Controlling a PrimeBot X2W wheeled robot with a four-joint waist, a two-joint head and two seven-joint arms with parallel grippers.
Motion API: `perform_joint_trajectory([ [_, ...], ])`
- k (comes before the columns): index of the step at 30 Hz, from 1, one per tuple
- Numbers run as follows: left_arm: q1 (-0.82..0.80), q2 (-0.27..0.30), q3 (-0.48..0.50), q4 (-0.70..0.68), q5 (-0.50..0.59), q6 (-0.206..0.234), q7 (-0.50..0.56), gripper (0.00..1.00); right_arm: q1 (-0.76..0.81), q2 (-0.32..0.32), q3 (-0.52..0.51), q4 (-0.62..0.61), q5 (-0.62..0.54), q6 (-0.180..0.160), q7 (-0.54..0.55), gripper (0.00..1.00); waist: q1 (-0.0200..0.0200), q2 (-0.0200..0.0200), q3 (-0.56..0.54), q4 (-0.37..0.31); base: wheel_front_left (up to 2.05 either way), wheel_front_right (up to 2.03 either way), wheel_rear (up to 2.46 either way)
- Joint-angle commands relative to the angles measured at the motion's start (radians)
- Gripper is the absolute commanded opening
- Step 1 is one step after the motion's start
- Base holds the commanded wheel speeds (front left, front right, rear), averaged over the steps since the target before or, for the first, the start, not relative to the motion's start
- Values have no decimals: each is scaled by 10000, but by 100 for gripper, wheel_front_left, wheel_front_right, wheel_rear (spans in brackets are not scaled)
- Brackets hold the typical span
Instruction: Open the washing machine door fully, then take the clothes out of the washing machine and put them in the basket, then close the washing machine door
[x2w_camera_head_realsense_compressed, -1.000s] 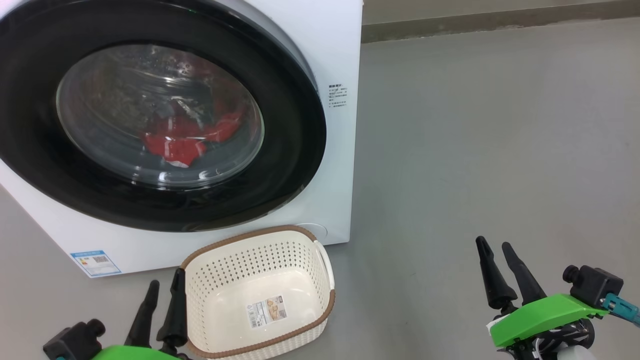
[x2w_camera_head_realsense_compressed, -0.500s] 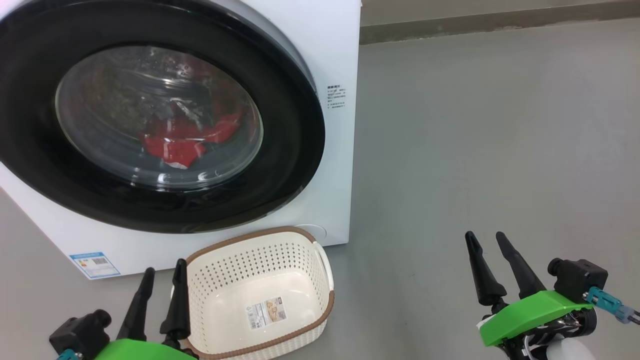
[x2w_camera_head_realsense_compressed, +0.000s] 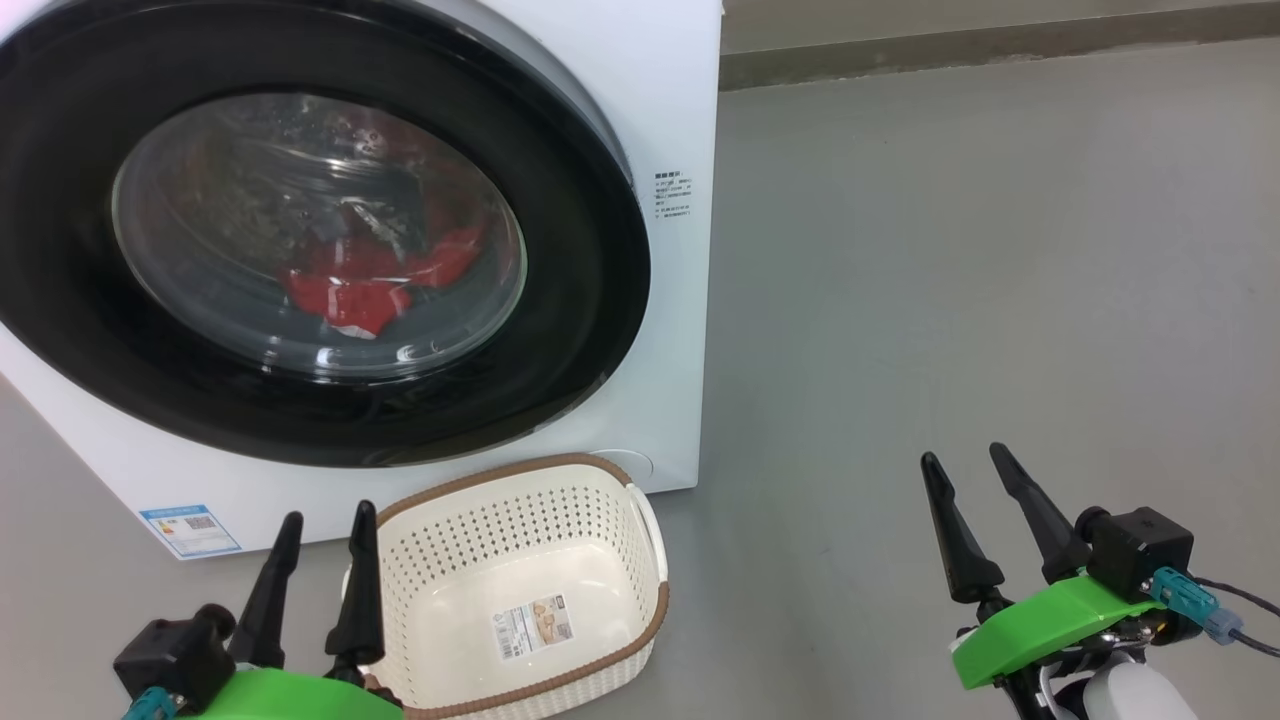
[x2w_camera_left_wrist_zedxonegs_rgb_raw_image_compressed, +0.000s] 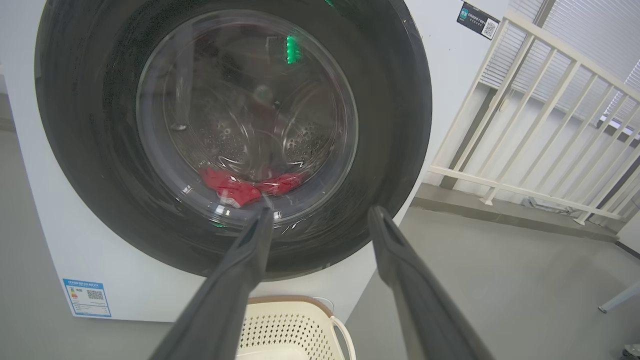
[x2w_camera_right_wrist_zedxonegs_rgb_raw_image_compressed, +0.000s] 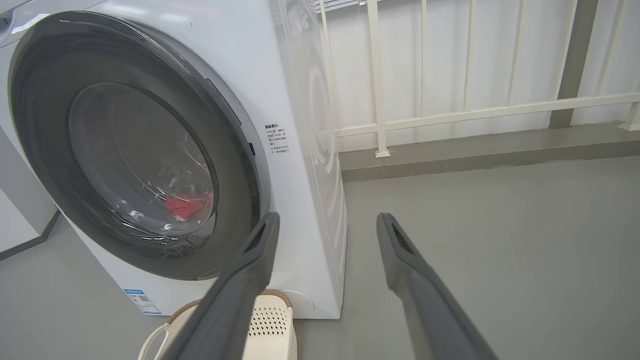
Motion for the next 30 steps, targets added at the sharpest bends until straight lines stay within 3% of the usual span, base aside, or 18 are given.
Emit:
perform_joint_trajectory([
  [1,-440,163,289,-315,456,52,-186,100,-528,-59,246,-322,-411,-6,-193,100,0,0,0,-4,0,0,0],
  [18,-584,181,328,-170,2156,174,-656,100,-647,-40,361,-312,-2400,-7,-664,100,0,0,-139,-43,0,0,0],
  [30,-575,181,363,17,2097,167,-657,100,-633,-22,280,-238,-2455,-7,-665,100,0,0,-155,-33,0,0,0],
])
